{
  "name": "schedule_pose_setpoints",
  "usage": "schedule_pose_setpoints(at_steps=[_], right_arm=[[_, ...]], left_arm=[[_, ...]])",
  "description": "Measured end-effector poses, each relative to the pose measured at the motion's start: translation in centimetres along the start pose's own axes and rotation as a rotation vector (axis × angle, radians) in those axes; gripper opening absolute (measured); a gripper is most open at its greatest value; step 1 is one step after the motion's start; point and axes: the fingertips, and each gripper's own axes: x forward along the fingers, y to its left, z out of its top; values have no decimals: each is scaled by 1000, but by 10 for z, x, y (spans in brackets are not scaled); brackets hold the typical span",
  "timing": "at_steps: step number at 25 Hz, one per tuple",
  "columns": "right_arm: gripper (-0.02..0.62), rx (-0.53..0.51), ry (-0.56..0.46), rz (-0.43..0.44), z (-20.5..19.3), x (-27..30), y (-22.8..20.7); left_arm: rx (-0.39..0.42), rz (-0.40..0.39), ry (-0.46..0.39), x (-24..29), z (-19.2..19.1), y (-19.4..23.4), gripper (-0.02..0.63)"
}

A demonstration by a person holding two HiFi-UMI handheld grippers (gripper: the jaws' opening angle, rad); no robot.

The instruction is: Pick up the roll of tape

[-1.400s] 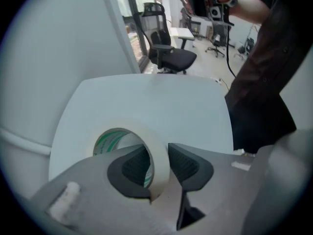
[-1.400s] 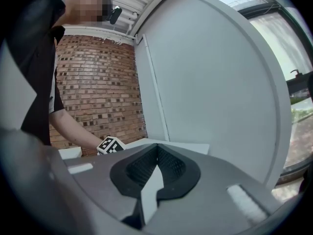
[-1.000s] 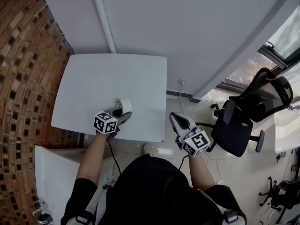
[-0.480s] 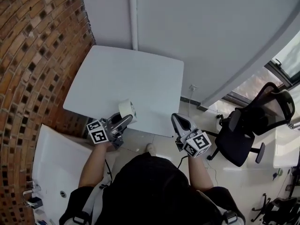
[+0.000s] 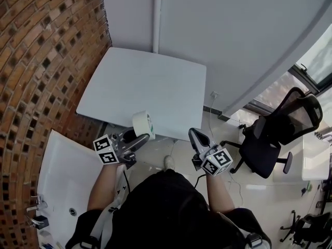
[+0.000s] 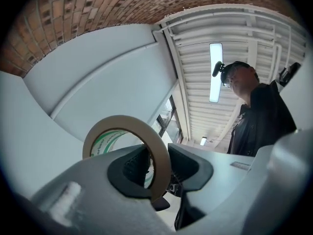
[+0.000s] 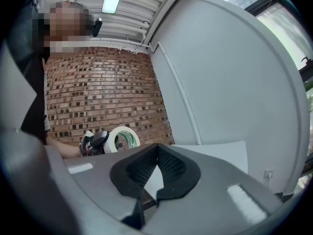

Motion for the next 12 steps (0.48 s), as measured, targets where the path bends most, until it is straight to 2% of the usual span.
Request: schedule_pose_setpoints(at_steps=[7, 12], right_arm=[[5, -17, 18, -57, -9, -35, 27], [5, -38, 4, -69, -3, -46, 31]], left_arm=[[-6, -81, 5, -10, -3, -35, 117], [5, -72, 43, -10, -18, -46, 117]])
